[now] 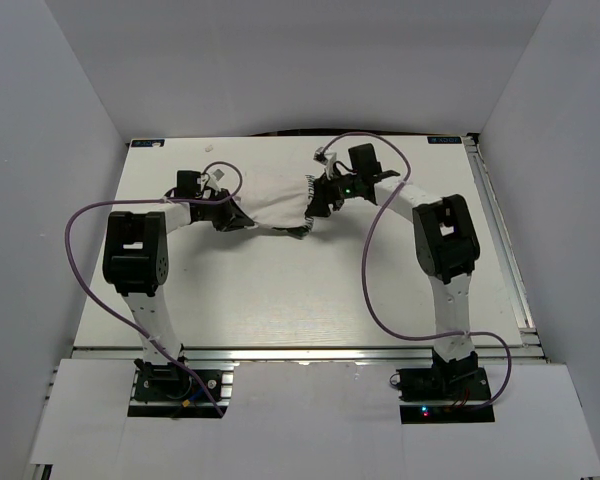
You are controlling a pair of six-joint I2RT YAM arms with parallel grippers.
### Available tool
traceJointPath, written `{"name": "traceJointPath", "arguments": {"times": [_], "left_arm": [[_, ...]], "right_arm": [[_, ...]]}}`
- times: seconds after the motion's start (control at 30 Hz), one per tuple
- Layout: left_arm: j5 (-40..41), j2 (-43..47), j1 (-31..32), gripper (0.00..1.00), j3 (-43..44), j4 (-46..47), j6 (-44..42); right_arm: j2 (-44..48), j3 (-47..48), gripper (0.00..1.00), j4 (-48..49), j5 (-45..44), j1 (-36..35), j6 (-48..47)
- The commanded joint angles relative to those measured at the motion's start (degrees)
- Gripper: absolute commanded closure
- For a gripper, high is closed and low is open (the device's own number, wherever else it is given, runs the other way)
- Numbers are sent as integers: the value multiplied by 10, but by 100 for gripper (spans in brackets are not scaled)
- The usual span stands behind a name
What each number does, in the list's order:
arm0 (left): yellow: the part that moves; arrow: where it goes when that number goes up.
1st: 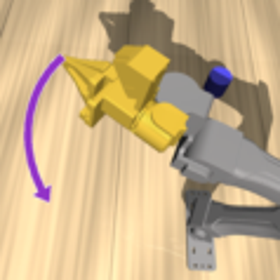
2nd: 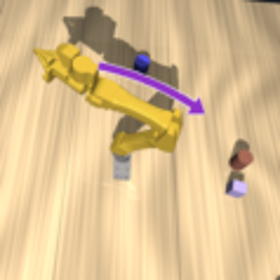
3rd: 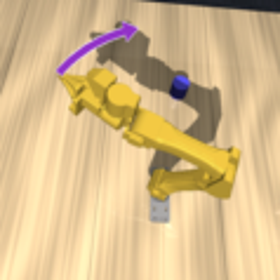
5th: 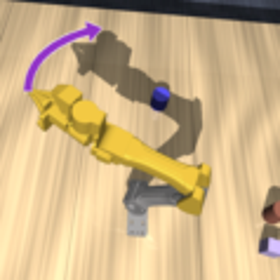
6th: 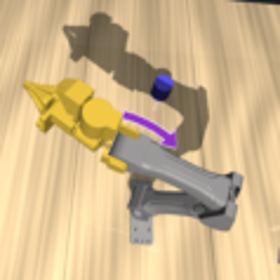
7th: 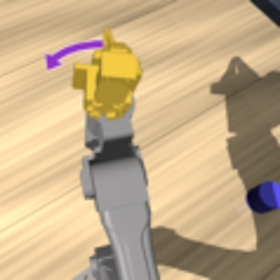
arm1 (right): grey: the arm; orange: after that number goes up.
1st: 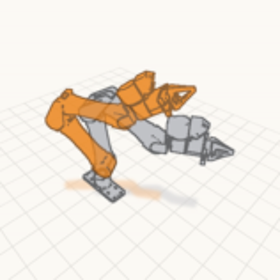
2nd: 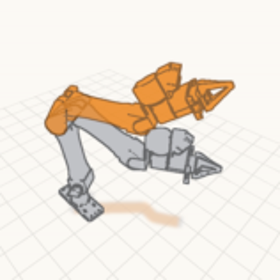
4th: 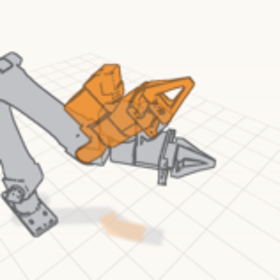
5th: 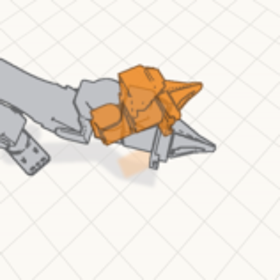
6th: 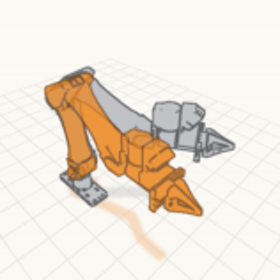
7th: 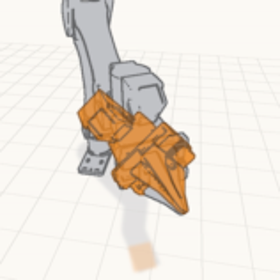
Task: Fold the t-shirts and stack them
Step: Fold the tshirt
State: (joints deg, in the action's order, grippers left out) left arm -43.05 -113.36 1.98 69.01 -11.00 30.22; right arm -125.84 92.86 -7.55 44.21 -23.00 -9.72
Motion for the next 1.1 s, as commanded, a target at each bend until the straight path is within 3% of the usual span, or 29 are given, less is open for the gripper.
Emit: {"name": "traceJointPath", "arguments": {"times": [0.0, 0.4, 0.67, 1.07], "left_arm": [[24, 36, -2, 76, 4, -6, -69], [55, 46, -3, 74, 16, -6, -99], [46, 56, -2, 72, 16, 8, -81], [42, 58, -2, 70, 18, 20, -67]], "right_arm": [[59, 0, 34, -4, 14, -19, -176], [50, 21, 29, -56, -113, -97, -405], [17, 44, 30, -74, -150, -120, -427], [33, 13, 36, -93, -130, -126, -439]]}}
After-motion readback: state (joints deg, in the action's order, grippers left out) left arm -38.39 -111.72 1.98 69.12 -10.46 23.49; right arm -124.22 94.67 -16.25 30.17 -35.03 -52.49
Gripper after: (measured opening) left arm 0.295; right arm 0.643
